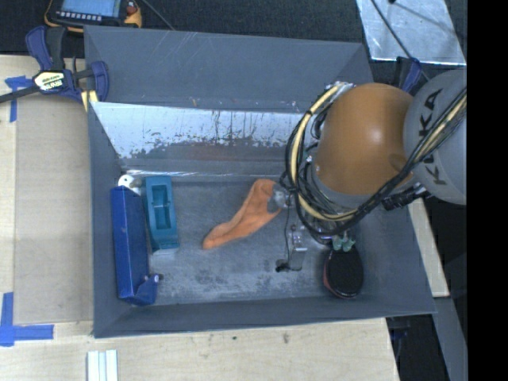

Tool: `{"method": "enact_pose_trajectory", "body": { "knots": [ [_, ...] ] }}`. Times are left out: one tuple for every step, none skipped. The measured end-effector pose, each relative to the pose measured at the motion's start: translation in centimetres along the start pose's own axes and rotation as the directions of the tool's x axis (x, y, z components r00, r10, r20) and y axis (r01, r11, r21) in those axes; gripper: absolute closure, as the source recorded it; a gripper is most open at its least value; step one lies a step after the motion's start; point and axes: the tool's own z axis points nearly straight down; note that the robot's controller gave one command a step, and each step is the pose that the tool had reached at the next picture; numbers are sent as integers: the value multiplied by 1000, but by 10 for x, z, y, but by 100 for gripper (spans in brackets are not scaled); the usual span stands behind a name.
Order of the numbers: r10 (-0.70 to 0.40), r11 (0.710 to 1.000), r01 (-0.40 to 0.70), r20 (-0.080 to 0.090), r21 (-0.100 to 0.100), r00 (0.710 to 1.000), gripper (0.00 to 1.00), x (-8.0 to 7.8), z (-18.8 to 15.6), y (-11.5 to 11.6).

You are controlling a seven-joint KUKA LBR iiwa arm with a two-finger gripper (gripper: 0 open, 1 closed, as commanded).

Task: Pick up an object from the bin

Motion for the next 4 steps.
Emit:
{"method": "enact_pose_trajectory", "body": {
  "knots": [
    [2, 1000, -2, 9, -1, 1000, 0, -2, -4, 0],
    [2, 1000, -2, 10, -1, 1000, 0, -59, 3, -10],
    [-72, 997, 72, 13, 1, 997, 0, -70, 56, 35],
    [-262, 965, 262, 9, 1, 965, 100, -101, 25, 33]
  ]
}}
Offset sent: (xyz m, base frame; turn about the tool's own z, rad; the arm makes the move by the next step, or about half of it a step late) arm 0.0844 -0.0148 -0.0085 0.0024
